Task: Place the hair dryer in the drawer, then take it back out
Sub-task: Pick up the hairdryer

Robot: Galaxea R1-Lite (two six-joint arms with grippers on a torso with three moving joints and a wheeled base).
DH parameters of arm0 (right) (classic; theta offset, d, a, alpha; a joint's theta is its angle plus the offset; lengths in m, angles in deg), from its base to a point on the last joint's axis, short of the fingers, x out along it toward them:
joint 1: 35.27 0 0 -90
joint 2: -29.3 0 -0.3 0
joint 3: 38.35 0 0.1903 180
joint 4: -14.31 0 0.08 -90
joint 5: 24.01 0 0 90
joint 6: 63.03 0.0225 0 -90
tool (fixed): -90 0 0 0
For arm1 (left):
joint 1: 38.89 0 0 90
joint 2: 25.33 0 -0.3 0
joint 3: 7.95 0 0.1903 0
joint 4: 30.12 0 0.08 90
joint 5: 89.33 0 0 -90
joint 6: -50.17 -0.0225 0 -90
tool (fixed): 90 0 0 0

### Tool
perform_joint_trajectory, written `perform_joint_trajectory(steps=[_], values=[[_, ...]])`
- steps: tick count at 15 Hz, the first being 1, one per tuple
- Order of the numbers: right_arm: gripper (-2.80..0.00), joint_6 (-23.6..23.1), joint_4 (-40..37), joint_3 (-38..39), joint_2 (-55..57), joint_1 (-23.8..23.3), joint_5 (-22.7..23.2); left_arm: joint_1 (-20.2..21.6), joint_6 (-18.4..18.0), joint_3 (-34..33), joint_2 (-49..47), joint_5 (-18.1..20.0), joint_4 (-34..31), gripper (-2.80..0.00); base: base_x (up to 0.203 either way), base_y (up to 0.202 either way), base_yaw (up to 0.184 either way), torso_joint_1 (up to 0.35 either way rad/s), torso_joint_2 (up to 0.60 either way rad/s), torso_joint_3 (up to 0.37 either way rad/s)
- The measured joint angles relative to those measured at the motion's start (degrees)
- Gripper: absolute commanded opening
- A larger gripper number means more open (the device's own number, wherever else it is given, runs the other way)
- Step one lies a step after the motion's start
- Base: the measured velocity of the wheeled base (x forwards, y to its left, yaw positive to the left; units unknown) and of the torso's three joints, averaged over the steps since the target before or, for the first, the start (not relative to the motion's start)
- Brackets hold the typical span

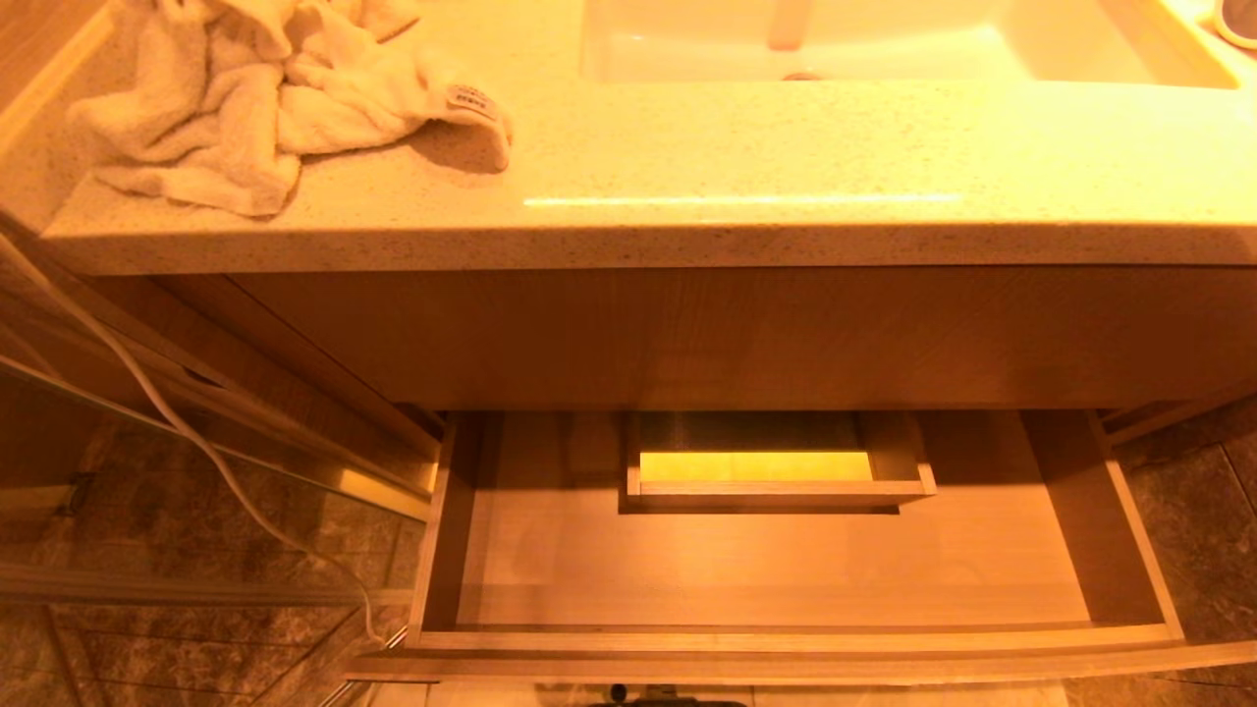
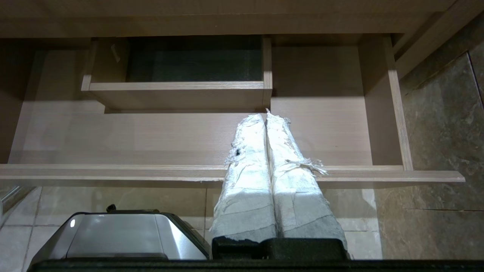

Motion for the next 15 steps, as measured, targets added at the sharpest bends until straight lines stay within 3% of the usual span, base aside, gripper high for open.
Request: perform_joint_trajectory(steps=[15], values=[[-2.8, 1.1, 0.1, 0.0, 0.0, 0.0, -0.2, 0.0, 0.0, 0.0, 0.0, 0.0, 0.0, -2.8, 0.0, 0.0, 0.0, 0.0, 0.0, 0.0]])
